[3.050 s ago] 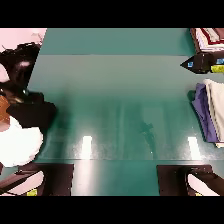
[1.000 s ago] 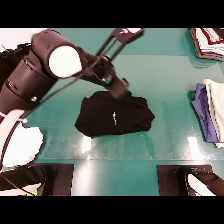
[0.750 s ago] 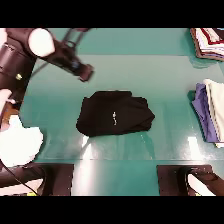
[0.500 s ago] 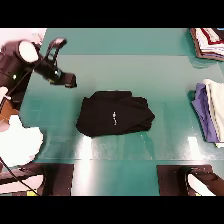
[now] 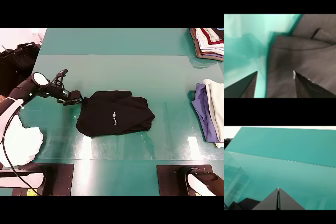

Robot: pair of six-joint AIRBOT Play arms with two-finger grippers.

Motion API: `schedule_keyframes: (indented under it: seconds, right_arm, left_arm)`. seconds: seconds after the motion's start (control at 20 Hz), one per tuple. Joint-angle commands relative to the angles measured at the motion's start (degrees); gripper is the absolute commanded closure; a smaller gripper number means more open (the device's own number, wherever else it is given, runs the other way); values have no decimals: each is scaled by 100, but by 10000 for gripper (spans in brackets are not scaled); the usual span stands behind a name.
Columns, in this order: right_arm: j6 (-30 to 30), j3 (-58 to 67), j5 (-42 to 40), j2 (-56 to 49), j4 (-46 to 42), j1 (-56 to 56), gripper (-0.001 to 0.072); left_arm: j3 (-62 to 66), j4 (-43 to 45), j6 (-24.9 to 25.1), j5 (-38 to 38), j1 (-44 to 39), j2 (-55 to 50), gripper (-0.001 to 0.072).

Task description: Fold the shirts.

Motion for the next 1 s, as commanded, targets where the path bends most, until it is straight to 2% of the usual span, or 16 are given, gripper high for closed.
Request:
schedule_keyframes:
  seconds: [0.0,0.15,0.2,0.25,0.3,0.45,0.65,0.7,0.75,0.8,0.95]
  right_arm:
    - [4,-2,2,0,0,0,693]
    - [2,-2,24,0,0,0,694]
    - [2,-2,61,0,-13,-2,693]
    - [2,-13,81,-2,-17,-2,694]
    - [2,-79,87,4,-17,-2,694]
    - [4,-507,258,0,-9,-151,694]
    - [2,-1886,667,-55,0,-634,691]
    - [2,-2267,739,-192,2,-721,595]
    - [0,-2583,765,-376,9,-763,386]
    - [-2,-2859,761,-640,55,-750,269]
    - [-162,-3355,382,-1506,57,-343,269]
  left_arm:
    - [-101,-463,260,310,-186,-210,162]
    - [-83,-492,223,450,-236,-205,164]
    - [-44,-442,216,407,-236,-199,332]
    - [28,-380,221,332,-236,-188,567]
    - [168,-365,221,240,-236,-184,674]
    - [1012,-59,219,-212,-236,-184,682]
    - [2387,260,219,-745,-236,-184,683]
    - [2583,256,216,-758,-236,-184,682]
    - [2726,238,216,-752,-238,-184,682]
    - [2789,219,214,-750,-238,-184,682]
    - [2791,212,212,-846,-238,-186,682]
